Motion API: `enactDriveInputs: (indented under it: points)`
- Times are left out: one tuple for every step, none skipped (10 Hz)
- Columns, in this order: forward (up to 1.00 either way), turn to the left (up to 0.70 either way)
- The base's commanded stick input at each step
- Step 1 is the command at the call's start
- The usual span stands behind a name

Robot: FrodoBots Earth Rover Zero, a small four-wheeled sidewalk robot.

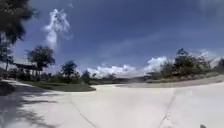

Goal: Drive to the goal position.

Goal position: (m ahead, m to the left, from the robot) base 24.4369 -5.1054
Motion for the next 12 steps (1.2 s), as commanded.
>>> enactDriveInputs:
  points:
    - [0.85, 0.04]
    - [0.85, 0.04]
    - [0.85, 0.04]
    - [0.85, 0.04]
    - [0.85, 0.04]
    - [0.85, 0.04]
    - [0.85, 0.04]
    - [0.85, 0.04]
    - [0.85, 0.04]
    - [0.85, 0.04]
    - [0.85, 0.04]
    - [0.85, 0.04]
